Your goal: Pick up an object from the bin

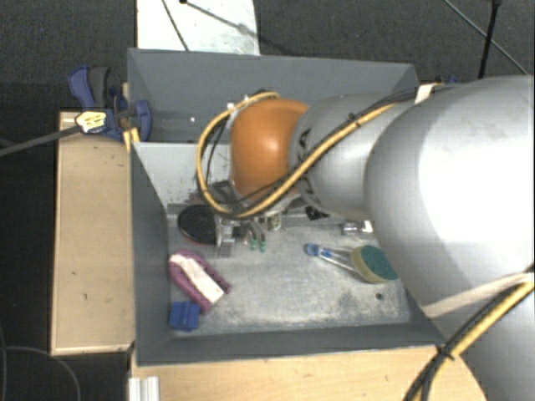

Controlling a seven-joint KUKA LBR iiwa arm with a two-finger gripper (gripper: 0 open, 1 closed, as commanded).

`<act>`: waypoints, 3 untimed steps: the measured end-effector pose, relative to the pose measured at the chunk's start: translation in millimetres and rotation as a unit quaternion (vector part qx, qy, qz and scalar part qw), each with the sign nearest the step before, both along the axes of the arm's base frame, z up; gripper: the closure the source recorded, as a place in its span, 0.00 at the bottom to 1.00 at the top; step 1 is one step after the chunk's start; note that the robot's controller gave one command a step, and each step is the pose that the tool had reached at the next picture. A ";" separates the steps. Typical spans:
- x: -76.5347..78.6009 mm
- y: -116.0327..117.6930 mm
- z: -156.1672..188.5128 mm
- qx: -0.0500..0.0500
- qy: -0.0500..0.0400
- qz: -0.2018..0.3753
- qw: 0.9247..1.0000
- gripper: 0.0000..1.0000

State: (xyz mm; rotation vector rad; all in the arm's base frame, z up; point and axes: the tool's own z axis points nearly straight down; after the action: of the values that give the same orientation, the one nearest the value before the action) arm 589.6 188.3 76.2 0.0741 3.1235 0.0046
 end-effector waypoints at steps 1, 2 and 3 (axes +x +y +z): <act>0.2 0.8 35.9 0.000 0.006 0.000 1.000 1.00; -0.4 0.7 33.6 -0.001 0.007 0.000 1.000 0.00; -4.8 37.9 19.1 -0.001 0.004 0.134 0.991 0.00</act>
Offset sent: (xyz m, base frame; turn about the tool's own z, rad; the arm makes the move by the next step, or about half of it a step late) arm -0.0013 0.0008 0.0328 -0.0037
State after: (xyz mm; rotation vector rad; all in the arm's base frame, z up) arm 584.8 226.2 95.3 -0.3446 3.1143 0.0035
